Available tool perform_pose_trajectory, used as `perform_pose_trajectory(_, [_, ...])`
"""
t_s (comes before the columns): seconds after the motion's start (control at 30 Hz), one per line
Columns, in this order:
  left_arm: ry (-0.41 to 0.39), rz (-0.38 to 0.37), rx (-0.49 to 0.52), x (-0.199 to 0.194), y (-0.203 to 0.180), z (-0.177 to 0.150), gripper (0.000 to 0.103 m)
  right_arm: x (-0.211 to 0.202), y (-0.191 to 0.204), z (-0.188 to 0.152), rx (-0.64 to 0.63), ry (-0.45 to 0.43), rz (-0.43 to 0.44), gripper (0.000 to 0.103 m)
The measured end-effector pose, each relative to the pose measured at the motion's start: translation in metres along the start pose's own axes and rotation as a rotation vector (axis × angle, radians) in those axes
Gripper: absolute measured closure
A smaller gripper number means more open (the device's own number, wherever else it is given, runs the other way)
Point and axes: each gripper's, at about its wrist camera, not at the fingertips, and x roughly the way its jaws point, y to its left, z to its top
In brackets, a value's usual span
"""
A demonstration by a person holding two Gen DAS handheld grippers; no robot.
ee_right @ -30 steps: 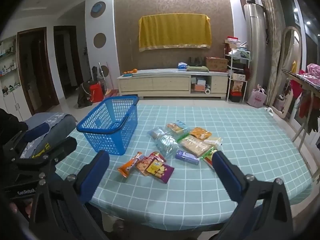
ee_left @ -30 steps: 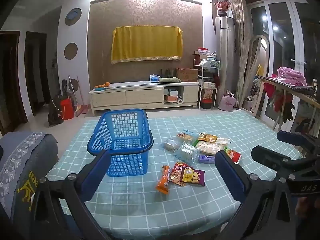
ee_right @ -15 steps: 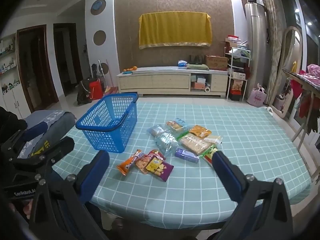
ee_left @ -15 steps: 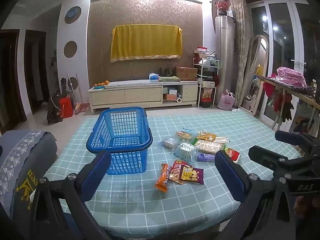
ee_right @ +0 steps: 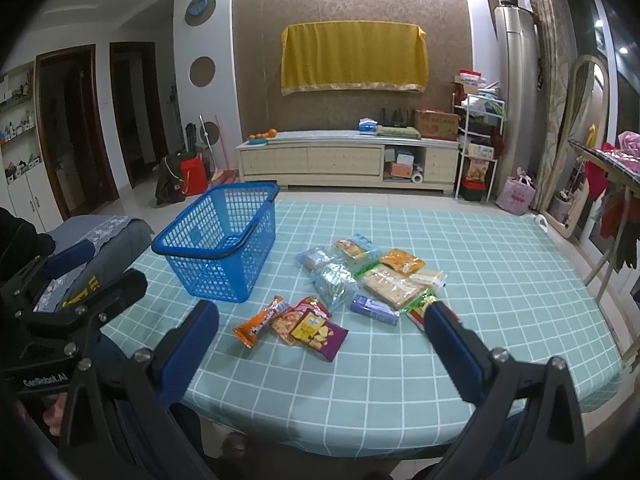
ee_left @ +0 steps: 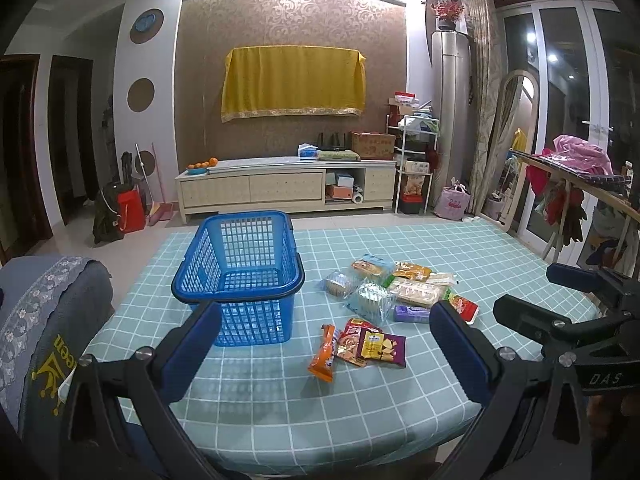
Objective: Organize snacks
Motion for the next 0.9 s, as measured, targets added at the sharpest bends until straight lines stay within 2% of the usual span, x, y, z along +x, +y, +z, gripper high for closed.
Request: perform_pose_trajectory(0.9, [0.002, -0.007, -0.008, 0.0005, 0.0004, -0.0013, 0.000, -0.0024, 0.0007, -0.0011, -0.003, -0.003, 0.002, 0.000])
